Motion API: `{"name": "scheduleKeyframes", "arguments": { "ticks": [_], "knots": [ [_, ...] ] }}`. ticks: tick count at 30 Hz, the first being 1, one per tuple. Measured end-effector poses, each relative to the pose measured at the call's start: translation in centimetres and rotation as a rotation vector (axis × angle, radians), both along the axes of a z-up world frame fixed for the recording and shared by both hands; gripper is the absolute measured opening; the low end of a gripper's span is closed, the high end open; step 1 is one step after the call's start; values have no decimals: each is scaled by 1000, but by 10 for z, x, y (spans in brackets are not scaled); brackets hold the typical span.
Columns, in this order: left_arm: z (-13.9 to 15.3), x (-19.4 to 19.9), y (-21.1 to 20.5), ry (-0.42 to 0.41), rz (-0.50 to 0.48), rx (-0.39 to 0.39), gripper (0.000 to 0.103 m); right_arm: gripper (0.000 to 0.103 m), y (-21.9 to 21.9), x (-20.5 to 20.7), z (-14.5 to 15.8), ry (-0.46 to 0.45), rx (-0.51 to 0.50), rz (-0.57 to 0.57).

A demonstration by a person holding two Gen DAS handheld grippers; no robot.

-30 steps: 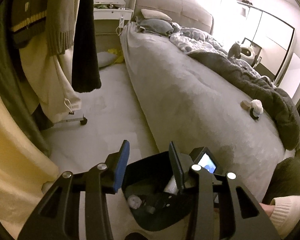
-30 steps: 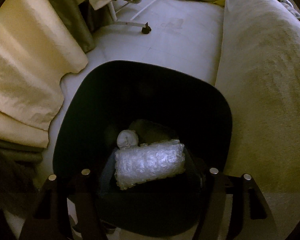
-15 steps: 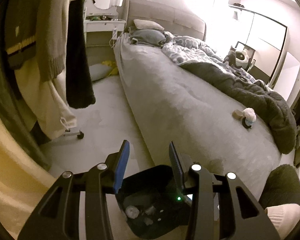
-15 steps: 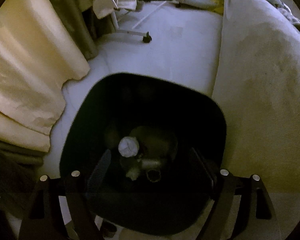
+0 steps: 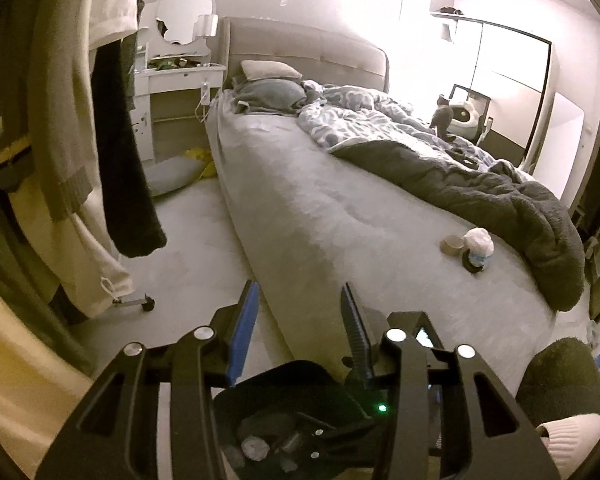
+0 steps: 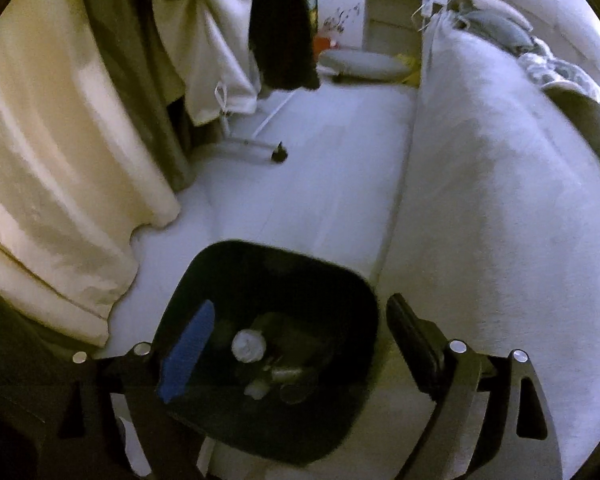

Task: Collect trash
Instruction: 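Move both tools back toward the tape roll and tissue pack on the bed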

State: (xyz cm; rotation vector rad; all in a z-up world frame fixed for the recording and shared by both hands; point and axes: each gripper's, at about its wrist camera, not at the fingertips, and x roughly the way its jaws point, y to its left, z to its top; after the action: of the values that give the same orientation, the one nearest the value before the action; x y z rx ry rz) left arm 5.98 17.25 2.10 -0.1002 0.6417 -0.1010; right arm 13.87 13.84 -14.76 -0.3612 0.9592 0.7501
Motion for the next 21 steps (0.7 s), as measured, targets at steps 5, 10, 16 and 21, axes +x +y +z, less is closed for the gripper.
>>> {"name": "scheduleKeyframes", "arguments": {
  "ticks": [5,10,16,21],
  "knots": [
    [2,8,-14,-2,-22,11,49,89,-20,5,15,-32,26,-34],
    [5,15,-31,-4,-45,12,54,89,-44,13,27,-59,46,-70],
    [8,23,-51,-15,-76,12,57,89,-68,20,41,-123,32,-96],
    [7,31,-66,-11,-98,15,57,90,-92,28,49,-155,24,-121]
  ]
}}
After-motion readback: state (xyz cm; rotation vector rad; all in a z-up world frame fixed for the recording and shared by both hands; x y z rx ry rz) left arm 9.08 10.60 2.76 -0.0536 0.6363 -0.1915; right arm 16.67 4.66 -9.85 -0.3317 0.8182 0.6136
